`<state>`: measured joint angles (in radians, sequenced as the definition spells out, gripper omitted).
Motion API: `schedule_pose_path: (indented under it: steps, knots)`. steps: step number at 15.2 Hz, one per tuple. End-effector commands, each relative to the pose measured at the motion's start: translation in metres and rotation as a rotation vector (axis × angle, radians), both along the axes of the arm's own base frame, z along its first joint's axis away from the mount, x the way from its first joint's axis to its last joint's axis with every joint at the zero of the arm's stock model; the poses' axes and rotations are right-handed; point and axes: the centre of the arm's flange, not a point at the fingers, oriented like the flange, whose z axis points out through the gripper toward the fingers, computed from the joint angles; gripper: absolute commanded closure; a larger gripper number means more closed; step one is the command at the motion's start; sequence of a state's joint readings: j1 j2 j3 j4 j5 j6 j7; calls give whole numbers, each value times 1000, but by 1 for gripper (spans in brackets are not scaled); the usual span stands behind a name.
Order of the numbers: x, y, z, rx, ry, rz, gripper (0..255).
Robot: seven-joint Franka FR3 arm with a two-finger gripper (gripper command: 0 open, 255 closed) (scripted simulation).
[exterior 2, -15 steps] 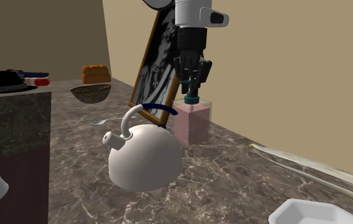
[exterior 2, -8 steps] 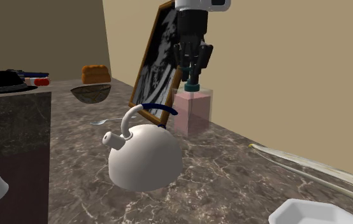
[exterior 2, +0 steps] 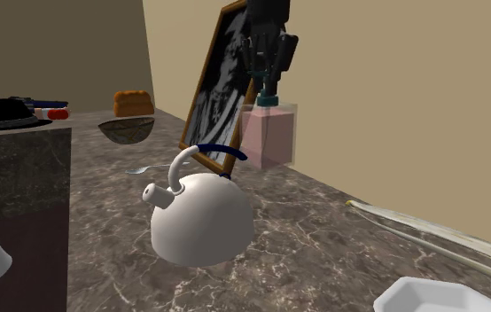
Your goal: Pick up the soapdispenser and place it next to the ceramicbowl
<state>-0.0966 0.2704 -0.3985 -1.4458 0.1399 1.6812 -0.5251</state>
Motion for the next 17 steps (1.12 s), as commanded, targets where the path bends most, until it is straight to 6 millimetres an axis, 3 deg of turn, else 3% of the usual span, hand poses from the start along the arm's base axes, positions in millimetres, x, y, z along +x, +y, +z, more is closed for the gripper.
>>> schedule_pose_path:
  steps: [1, 17]
  knots:
    - [0, 0, 11, 0, 0, 0, 255]
    - [0, 0, 96, 0, 0, 0, 255]
